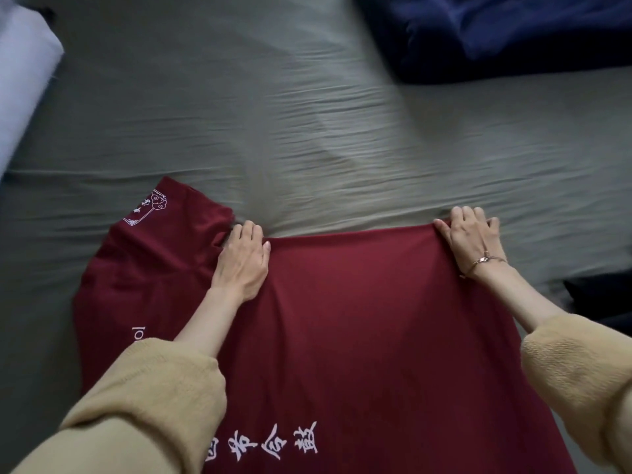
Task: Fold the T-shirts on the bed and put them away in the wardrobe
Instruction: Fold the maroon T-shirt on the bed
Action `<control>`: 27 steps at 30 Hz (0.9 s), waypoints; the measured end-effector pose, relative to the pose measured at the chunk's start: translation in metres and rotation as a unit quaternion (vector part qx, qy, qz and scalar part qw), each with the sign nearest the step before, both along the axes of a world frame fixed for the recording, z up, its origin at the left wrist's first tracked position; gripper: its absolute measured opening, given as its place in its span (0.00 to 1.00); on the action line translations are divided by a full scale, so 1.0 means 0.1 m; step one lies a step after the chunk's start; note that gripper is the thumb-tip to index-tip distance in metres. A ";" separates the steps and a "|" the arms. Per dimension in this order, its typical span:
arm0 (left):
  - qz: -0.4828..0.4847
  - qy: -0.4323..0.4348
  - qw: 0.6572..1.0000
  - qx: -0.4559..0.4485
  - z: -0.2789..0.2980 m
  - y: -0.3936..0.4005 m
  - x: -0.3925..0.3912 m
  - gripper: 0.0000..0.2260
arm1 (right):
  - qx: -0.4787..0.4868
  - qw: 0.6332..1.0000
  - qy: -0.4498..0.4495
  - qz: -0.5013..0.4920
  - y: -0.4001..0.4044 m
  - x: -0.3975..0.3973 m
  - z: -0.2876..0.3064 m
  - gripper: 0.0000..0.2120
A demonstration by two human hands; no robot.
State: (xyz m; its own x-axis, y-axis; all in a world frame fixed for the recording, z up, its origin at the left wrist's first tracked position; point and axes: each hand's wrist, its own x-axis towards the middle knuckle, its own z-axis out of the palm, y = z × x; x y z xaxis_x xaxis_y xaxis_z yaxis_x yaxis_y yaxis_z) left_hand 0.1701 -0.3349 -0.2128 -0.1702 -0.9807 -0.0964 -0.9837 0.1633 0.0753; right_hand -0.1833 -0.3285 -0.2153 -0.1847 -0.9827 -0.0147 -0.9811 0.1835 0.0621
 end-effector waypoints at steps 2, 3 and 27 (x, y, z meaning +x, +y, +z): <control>0.013 -0.028 1.000 -0.006 0.01 0.04 -0.06 0.19 | -0.014 1.000 0.005 -0.023 0.01 0.04 -0.01 0.19; 0.024 -0.037 0.999 -0.011 0.02 0.05 -0.09 0.19 | -0.024 0.999 0.000 -0.032 0.02 0.06 -0.01 0.20; -0.009 0.026 0.998 0.049 -0.01 2.04 -1.11 0.32 | 0.022 0.956 -0.226 -0.188 1.31 -0.08 0.26 0.23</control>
State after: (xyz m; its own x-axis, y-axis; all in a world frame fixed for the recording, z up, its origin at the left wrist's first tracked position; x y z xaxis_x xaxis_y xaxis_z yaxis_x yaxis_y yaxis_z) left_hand 0.0593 -0.1312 -0.2135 -0.1950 -0.9637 -0.1823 -0.9749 0.1702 0.1434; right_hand -0.1911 -0.1976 -0.1894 -0.4894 -0.8447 -0.2167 -0.7751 0.5352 -0.3359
